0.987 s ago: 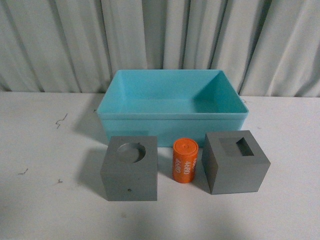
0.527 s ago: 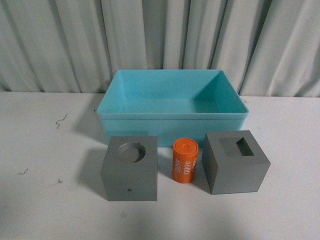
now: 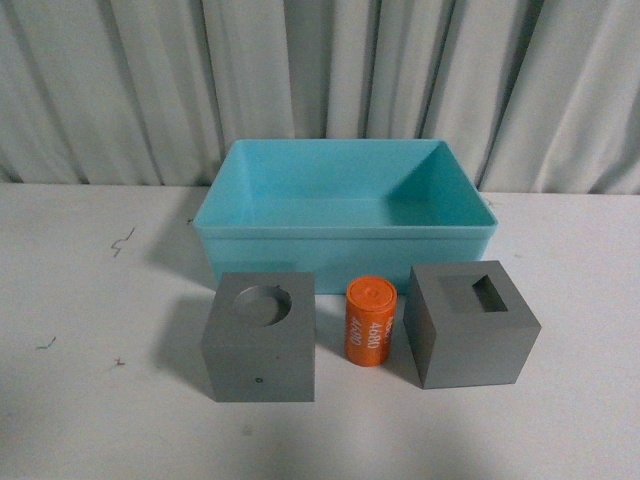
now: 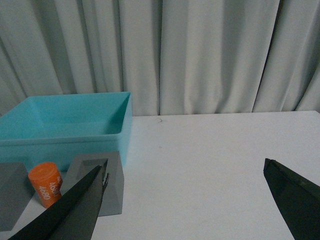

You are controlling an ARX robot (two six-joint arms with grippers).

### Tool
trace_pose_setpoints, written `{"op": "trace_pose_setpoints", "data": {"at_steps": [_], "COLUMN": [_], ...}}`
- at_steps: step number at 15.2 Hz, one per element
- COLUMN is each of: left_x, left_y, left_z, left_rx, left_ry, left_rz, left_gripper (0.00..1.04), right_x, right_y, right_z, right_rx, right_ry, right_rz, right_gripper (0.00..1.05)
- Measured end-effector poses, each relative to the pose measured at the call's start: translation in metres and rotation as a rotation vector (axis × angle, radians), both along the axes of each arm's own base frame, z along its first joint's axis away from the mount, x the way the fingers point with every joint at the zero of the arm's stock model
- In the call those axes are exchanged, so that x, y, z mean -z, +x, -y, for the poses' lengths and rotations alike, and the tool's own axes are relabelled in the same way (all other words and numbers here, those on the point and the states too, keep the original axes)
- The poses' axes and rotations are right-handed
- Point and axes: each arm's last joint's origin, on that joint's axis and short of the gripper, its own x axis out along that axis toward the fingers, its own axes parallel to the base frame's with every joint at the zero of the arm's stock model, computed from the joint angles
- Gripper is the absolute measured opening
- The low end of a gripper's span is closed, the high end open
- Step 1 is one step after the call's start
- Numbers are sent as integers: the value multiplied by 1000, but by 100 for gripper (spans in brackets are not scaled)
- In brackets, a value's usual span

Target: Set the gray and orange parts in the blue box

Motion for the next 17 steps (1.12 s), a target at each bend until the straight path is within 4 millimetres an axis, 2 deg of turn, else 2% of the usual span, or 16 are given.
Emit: {"op": "trace_pose_setpoints", "data": {"at_steps": [17], "left_x": [0], "left_y": [0], "left_z": [0], "left_rx": [0], "left_ry": [0], "left_rz": [0], "left_gripper": [98], "right_x": [0], "right_y": [0], "right_z": [0], "right_rx": [0], "right_ry": [0], "right_rz": [0], "right_gripper": [98]}}
